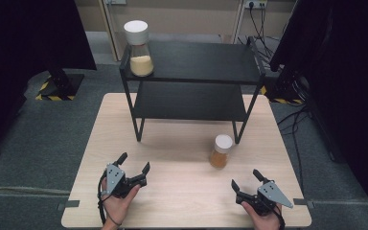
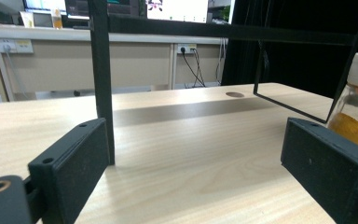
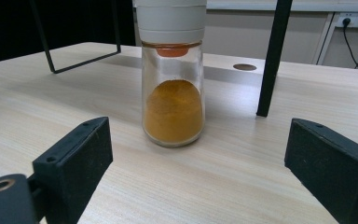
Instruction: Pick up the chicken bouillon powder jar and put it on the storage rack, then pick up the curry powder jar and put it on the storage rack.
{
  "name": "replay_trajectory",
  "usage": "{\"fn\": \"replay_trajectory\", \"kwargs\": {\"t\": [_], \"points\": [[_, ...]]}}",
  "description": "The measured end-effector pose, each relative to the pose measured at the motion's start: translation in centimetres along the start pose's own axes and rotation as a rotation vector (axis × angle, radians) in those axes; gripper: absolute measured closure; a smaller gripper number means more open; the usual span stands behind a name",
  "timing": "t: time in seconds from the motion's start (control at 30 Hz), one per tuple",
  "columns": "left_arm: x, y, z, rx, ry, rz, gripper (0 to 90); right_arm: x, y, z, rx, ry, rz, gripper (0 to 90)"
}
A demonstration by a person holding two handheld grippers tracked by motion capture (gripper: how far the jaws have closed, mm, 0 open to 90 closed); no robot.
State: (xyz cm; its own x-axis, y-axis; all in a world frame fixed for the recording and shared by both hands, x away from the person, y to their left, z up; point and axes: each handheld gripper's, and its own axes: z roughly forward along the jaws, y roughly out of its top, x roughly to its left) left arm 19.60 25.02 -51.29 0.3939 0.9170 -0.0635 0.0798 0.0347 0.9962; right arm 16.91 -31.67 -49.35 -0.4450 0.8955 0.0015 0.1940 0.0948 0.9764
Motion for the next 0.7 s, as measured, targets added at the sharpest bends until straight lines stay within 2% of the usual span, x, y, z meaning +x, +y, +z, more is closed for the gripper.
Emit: {"fn": "replay_trajectory", "kwargs": {"t": [0.23, 0.3, 0.47, 0.7], "points": [[0.16, -0.67, 0.41, 0.035, -0.011, 0.001, 7.6, 0.01, -0.11, -0.05, -0.006, 0.000, 0.000, 7.8], [0.13, -0.71, 0.41, 0.033, -0.005, -0.008, 7.6, 0.04, -0.14, -0.06, -0.008, 0.000, -0.002, 7.7], [-0.18, -0.68, 0.44, 0.034, 0.005, 0.003, 7.6, 0.07, -0.18, -0.08, -0.010, -0.005, 0.002, 7.7], [0.08, -0.71, 0.43, 0.033, -0.005, -0.005, 7.5, 0.06, -0.18, -0.08, -0.010, -0.004, 0.003, 7.2]]}}
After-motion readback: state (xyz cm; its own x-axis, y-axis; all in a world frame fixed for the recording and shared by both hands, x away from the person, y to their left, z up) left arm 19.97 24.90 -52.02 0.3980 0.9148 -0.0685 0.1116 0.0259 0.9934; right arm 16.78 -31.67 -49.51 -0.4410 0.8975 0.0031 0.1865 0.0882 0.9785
